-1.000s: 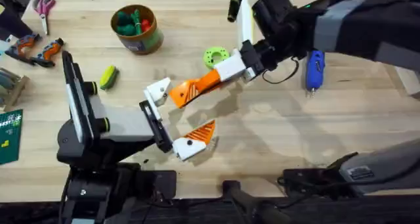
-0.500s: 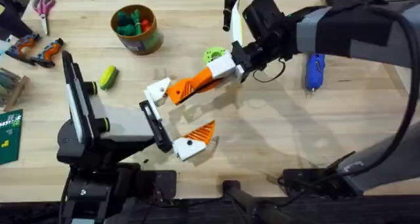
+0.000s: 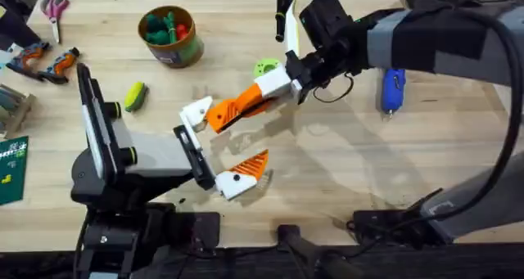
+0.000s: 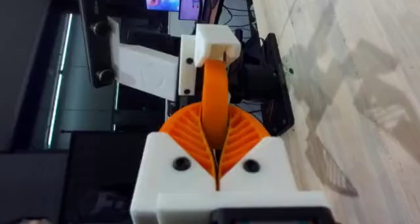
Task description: Pick up the gripper from the table and insert it into the empty holder that is missing its gripper. Then pick up a screw, insert it into the mounting hole, and use the screwdriver to tighten it. Finally, clean up the table by picking up the vegetable and placing it into the bucket.
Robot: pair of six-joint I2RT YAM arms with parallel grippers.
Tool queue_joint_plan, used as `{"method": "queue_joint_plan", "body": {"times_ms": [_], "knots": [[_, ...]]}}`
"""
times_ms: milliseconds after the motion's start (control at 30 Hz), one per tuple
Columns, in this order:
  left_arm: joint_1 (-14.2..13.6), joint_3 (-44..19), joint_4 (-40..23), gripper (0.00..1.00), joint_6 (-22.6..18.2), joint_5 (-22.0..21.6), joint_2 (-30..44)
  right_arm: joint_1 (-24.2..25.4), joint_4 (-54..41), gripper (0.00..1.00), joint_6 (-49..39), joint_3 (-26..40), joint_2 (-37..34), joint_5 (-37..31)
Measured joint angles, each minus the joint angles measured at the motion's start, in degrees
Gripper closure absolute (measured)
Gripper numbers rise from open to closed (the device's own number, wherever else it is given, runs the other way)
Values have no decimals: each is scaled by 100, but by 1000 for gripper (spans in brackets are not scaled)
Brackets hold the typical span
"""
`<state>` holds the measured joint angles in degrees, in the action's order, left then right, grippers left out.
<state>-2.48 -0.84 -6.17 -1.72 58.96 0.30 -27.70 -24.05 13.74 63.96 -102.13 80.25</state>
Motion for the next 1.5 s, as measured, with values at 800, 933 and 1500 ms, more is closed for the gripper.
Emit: {"method": "queue_joint_plan", "body": {"times_ms": [800,933,1500], "knots": [[0,0,-2,8,24,-10,2,-35,300,992,419,0,-337,302],[0,0,-3,7,28,-4,2,-108,441,992,698,0,-337,260],[11,0,-4,7,144,-49,3,-319,1327,992,1976,2,-336,-131]]}}
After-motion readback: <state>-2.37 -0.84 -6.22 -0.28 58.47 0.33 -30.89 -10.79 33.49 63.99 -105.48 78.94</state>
